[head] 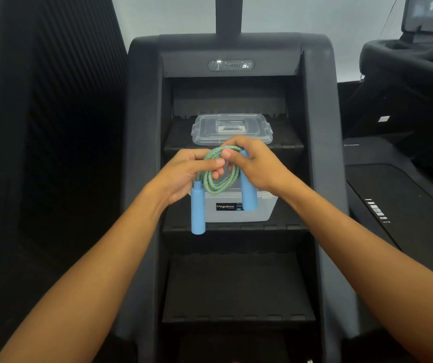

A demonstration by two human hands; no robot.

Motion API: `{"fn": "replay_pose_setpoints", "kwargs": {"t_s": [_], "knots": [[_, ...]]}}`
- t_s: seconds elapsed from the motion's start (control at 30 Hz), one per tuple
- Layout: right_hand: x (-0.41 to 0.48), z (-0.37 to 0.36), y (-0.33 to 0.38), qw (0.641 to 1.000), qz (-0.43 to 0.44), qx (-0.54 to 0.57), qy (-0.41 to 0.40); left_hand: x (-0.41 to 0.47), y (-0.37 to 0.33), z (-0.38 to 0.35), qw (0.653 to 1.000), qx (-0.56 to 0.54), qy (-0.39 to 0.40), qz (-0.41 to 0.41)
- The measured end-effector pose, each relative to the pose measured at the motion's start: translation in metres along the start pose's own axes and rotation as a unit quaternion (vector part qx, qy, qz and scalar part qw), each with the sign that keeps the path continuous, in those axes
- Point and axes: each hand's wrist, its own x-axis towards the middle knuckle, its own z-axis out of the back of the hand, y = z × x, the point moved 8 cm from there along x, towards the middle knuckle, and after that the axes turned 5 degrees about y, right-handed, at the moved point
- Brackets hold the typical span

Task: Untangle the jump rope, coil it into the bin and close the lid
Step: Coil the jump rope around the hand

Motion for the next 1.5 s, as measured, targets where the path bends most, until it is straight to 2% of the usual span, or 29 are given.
{"fn": "replay_pose_setpoints", "kwargs": {"t_s": [0.13, 0.3, 0.37, 0.5, 0.7, 0.8, 0.93, 1.03, 1.17, 1.27, 1.5], "knots": [[0.000, 0.003, 0.000, 1.000, -0.001, 0.021, -0.012, 0.002, 0.000, -0.007, 1.000, -0.002, -0.023, -0.008], [-0.003, -0.009, -0.016, 0.993, -0.052, 0.081, 0.067, 0.004, -0.002, -0.005, 0.995, -0.089, -0.042, 0.001], [-0.004, -0.015, -0.019, 0.988, -0.056, 0.122, 0.075, 0.006, -0.002, -0.006, 0.993, -0.114, -0.041, 0.001], [-0.003, -0.015, -0.019, 0.991, -0.052, 0.115, 0.033, 0.009, -0.003, -0.011, 0.990, -0.140, -0.021, 0.011], [-0.007, -0.022, -0.034, 0.987, -0.084, 0.139, -0.001, 0.007, 0.005, -0.011, 0.982, -0.186, -0.035, 0.023], [-0.009, -0.024, -0.039, 0.982, -0.087, 0.170, 0.001, 0.007, 0.009, -0.011, 0.987, -0.152, -0.032, 0.032], [-0.009, -0.017, -0.044, 0.983, -0.085, 0.153, -0.054, 0.010, 0.012, -0.013, 0.995, -0.084, -0.031, 0.051], [-0.009, -0.013, -0.048, 0.985, -0.077, 0.115, -0.103, 0.012, 0.016, -0.012, 0.994, -0.069, -0.046, 0.077], [-0.008, -0.010, -0.053, 0.981, -0.080, 0.119, -0.132, 0.011, 0.028, -0.008, 0.989, -0.082, -0.043, 0.111], [-0.007, -0.013, -0.059, 0.983, -0.093, 0.109, -0.114, 0.010, 0.033, -0.009, 0.987, -0.101, -0.040, 0.121], [-0.002, -0.026, -0.071, 0.978, -0.135, 0.160, 0.012, 0.016, 0.037, -0.001, 0.987, -0.077, -0.066, 0.128]]}}
